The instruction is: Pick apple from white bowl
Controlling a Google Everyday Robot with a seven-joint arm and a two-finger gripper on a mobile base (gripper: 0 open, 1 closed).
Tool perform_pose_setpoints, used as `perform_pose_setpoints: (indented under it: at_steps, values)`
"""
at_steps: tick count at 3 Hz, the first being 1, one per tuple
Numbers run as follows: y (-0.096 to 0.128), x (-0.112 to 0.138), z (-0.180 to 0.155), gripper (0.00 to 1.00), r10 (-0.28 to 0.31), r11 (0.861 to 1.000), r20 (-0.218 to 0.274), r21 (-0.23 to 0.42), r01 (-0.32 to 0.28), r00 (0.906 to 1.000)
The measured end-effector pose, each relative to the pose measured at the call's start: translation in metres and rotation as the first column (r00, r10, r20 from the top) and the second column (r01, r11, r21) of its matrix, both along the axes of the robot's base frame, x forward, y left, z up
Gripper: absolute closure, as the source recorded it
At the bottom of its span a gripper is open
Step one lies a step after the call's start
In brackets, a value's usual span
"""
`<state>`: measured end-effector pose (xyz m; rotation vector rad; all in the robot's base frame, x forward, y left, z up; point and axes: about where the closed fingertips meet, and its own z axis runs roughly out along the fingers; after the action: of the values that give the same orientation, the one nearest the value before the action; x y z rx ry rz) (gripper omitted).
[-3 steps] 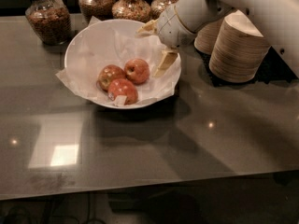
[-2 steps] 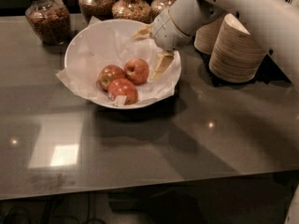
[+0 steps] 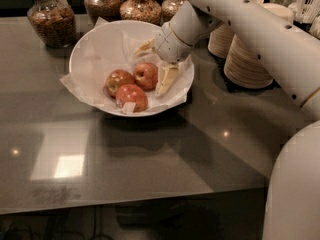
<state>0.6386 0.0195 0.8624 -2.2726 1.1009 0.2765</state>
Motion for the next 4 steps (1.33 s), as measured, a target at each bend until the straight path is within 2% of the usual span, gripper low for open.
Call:
perform_pose_setpoints:
  at_steps: [2,3,4]
  values:
    - [0.0119,0.0037,-0.0024,0.24,0.028,1.0,-0.002,-0.012,-0.028,0.9996]
    - [0.015,0.003,-0.0065,0.41,0.034,0.999,-0.006,-0.03,-0.034,0.9994]
    - [0.015,0.003,-0.0065,0.65,0.034,0.999,-0.006,-0.03,-0.034,0.9994]
